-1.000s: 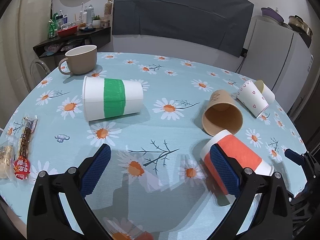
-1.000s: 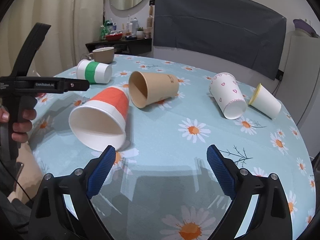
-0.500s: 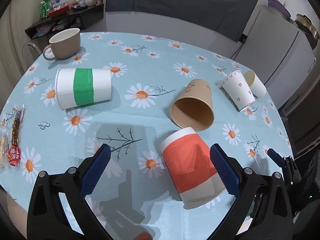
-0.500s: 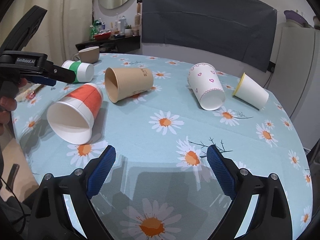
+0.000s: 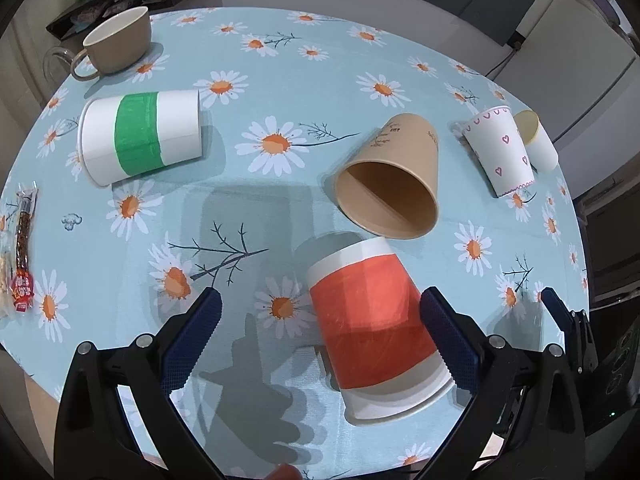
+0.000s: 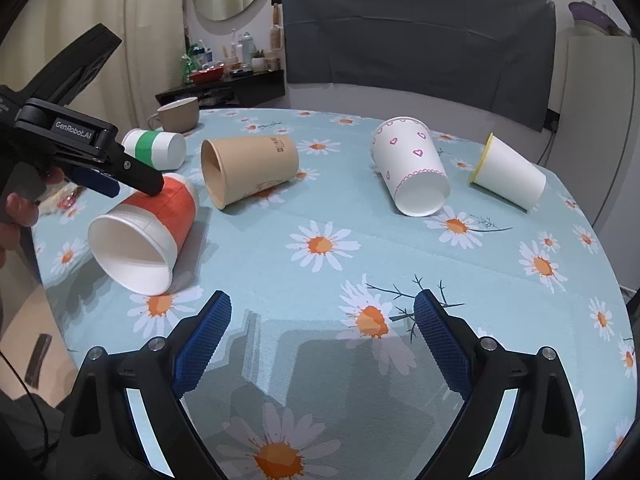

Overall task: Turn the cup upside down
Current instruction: 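Lift the cup and rotate it so its rim faces the table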

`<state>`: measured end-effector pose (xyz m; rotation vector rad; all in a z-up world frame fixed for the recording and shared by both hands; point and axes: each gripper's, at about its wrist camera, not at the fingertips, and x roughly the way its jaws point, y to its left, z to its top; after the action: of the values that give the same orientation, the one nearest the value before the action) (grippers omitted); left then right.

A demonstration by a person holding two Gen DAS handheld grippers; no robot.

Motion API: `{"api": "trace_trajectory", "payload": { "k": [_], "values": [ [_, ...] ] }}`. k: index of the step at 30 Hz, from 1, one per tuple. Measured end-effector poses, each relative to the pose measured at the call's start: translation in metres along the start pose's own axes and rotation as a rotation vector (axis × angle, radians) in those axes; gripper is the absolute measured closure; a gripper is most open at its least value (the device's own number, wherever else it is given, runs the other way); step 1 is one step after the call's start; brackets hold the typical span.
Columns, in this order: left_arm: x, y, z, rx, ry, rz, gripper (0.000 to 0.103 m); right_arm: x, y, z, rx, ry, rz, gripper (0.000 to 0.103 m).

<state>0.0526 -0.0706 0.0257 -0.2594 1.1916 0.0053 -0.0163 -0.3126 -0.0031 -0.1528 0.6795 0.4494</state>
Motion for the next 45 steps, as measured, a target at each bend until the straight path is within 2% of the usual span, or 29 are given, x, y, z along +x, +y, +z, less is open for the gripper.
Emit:
{"api": "trace_trajectory", "payload": {
  "k": [6, 14, 16, 17, 18, 20, 21, 23, 30, 34, 40, 45],
  "values": [
    [0.010, -0.003, 0.006, -0.060, 0.090, -0.089, 0.006, 0.003, -0.003, -0.002, 0.006, 0.017, 0.027, 0.014],
    [0.021, -0.003, 0.009, -0.121, 0.133, -0.186, 0.006, 0.001, -0.007, -0.004, 0.018, 0.013, 0.041, 0.014],
    [0.024, -0.002, 0.009, -0.127, 0.150, -0.184, 0.006, 0.001, -0.007, -0.004, 0.017, 0.014, 0.046, 0.014],
    [0.026, -0.002, 0.010, -0.124, 0.156, -0.178, 0.011, 0.002, -0.007, -0.004, 0.017, 0.014, 0.047, 0.014],
    [0.028, -0.002, 0.010, -0.123, 0.162, -0.175, 0.022, 0.002, -0.007, -0.004, 0.016, 0.014, 0.049, 0.014],
    [0.032, 0.000, 0.010, -0.136, 0.181, -0.182, 0.032, 0.002, -0.006, -0.003, 0.013, 0.016, 0.049, 0.014],
    [0.035, 0.001, 0.010, -0.139, 0.193, -0.194, 0.036, 0.002, -0.006, -0.003, 0.011, 0.017, 0.049, 0.014],
    [0.035, 0.000, 0.009, -0.132, 0.187, -0.200, 0.037, 0.002, -0.005, -0.003, 0.008, 0.018, 0.047, 0.014],
    [0.020, -0.001, 0.011, -0.061, 0.094, -0.161, 0.037, 0.004, -0.005, -0.004, 0.008, 0.025, 0.038, 0.014],
    [0.006, 0.003, 0.013, -0.018, -0.018, -0.037, 0.037, 0.004, -0.004, -0.004, 0.008, 0.023, 0.031, 0.014],
    [-0.010, 0.006, 0.015, 0.071, -0.165, 0.075, 0.037, 0.005, -0.002, -0.001, 0.013, 0.027, 0.015, 0.014],
    [-0.016, 0.009, 0.017, 0.087, -0.266, 0.093, 0.037, 0.004, 0.004, 0.000, 0.002, 0.034, -0.003, 0.014]
  ]
}}
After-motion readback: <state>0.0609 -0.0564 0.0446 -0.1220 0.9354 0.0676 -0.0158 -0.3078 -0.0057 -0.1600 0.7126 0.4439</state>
